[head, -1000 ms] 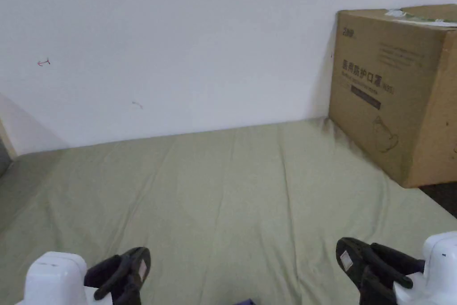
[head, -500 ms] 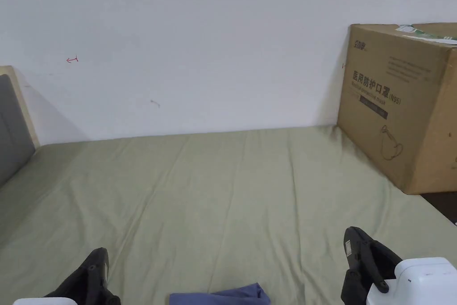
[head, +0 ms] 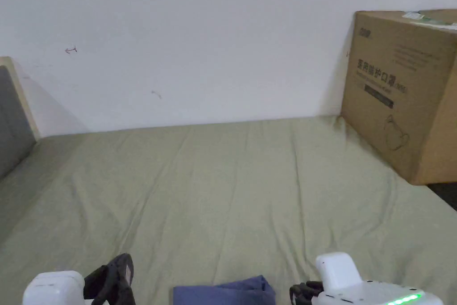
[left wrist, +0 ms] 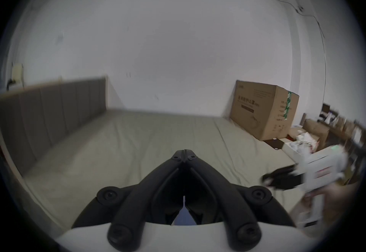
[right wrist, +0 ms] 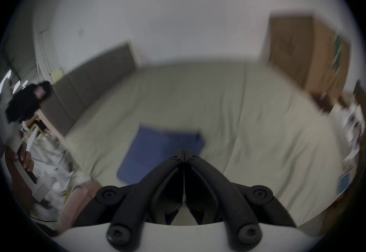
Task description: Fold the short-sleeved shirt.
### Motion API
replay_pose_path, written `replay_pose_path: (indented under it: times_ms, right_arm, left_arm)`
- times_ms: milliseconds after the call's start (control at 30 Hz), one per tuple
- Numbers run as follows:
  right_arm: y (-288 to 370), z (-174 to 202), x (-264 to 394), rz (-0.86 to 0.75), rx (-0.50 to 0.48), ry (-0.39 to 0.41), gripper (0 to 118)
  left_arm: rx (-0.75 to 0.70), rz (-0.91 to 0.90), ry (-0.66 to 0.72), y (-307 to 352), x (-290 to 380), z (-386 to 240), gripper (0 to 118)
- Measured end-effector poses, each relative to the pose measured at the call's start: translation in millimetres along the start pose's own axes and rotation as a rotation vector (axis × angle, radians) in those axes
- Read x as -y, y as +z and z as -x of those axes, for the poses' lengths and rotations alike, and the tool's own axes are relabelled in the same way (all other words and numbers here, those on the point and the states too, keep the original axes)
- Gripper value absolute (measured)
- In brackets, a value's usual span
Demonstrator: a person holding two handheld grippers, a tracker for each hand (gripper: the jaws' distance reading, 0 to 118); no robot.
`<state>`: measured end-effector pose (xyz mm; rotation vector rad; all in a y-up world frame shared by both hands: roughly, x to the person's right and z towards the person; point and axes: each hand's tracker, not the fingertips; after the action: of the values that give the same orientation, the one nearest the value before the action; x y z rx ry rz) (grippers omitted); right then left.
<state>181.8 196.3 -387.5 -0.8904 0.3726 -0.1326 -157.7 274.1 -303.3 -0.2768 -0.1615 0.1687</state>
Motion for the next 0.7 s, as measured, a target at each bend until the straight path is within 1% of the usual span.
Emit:
replay_pose_path:
  times_ms: [33,67,100,133,167,200,233,267,300,333,367,433,467,500,533,567,600,633,667,700]
  right_arm:
    - [-25.7,-5.0,3.4,0.064,0.011,-0.005,0]
    - [-44.9,-5.7,6.4,0.086,0.042,0.036,0]
    - [-67.3,-4.4,9.4,0.131,0.072,0.117,0]
    - [-86.9,-4.0,10.7,0.177,0.087,0.172,0]
    - [-104.1,-4.3,11.6,0.238,0.102,0.202,0]
    - [-118.5,-5.1,13.2,0.267,0.127,0.206,0]
    - [-126.3,-4.3,17.1,0.26,0.119,0.185,0]
    - [-130.8,-4.4,18.3,0.251,0.111,0.173,0]
    - [-132.3,-3.4,19.1,0.244,0.112,0.168,0]
    - [-132.1,-2.6,19.1,0.236,0.117,0.168,0]
    - [-127.3,-2.3,21.1,0.233,0.118,0.171,0]
    - [-124.6,-5.5,22.5,0.221,0.111,0.171,0]
    - [-123.8,-7.2,22.5,0.217,0.106,0.165,0]
    - [-121.2,-8.0,24.2,0.21,0.1,0.154,0]
    - [-120.1,-8.7,24.7,0.203,0.098,0.135,0]
    - [-119.8,-8.8,25.2,0.199,0.098,0.119,0]
    - [-119.9,-8.5,25.5,0.199,0.101,0.108,0]
    - [-118.7,-6.5,25.6,0.198,0.105,0.101,0]
    - [-118.6,-5.7,25.8,0.198,0.109,0.096,0]
    - [-118.7,-4.6,26.0,0.197,0.114,0.092,0]
  left_arm:
    - [0.022,0.045,0.048,-3.8,5.0,11.5,0]
    - [0.04,0.089,0.092,-7.4,10.7,22.5,0]
    - [0.036,0.121,0.144,-10.8,17.4,34.6,0]
    - [0.055,0.162,0.185,-16.0,23.5,46.7,0]
    - [0.091,0.206,0.229,-22.5,29.1,58.5,0]
    - [0.135,0.251,0.294,-32.5,36.0,72.2,0]
    - [0.196,0.308,0.37,-44.6,44.5,86.7,0]
    - [0.22,0.347,0.411,-55.9,53.3,98.5,1]
    - [0.248,0.378,0.448,-69.1,65.7,110.3,6]
    - [0.257,0.415,0.482,-82.6,78.0,121.7,17]
    - [0.267,0.442,0.517,-94.3,87.7,129.6,44]
    - [0.343,0.503,0.623,-124.4,110.5,145.7,104]
    - [0.38,0.541,0.651,-138.2,122.2,149.1,118]
    - [0.425,0.567,0.709,-148.1,133.1,156.0,114]
    - [0.459,0.582,0.75,-162.4,140.6,163.3,115]
    - [0.456,0.633,0.786,-175.2,148.4,164.5,117]
    - [0.482,0.673,0.822,-195.9,168.3,161.1,117]
    - [0.547,0.694,0.883,-209.9,182.9,160.1,118]
    - [0.622,0.666,0.933,-217.8,188.0,158.6,118]
    - [0.73,0.615,0.978,-226.5,188.6,155.4,118]
